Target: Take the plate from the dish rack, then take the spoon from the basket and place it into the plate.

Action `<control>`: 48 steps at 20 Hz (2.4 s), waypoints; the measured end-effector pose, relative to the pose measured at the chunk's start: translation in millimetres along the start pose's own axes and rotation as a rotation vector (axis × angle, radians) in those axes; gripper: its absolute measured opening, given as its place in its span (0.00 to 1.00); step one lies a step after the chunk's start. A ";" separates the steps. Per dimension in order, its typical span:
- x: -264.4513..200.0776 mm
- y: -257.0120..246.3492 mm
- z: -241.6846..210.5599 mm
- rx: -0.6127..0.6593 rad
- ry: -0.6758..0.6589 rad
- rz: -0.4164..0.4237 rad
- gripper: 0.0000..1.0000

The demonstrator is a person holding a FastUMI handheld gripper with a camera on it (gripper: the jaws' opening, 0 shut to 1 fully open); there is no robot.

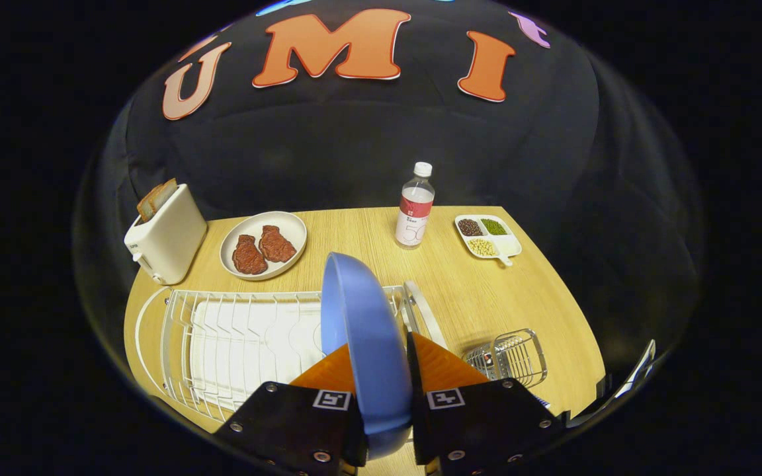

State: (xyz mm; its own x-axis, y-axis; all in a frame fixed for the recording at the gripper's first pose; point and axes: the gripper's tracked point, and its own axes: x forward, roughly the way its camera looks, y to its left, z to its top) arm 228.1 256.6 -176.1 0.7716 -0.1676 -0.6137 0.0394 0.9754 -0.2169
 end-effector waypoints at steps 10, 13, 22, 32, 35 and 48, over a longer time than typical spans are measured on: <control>-59.9 -9.5 10.9 -0.001 -0.091 -0.014 0.28; -88.0 -16.0 -4.6 0.057 -0.103 0.025 0.28; -149.0 -4.3 -122.0 0.320 0.023 0.231 0.27; -140.3 29.6 -235.2 0.604 0.191 0.405 0.27; -127.0 42.9 -252.0 0.673 0.248 0.440 0.27; -106.1 62.3 -266.0 0.706 0.314 0.520 0.47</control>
State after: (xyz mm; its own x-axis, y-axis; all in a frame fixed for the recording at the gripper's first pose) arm -20.2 297.0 -326.4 0.5976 0.3844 -0.7037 0.1932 0.7827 0.5917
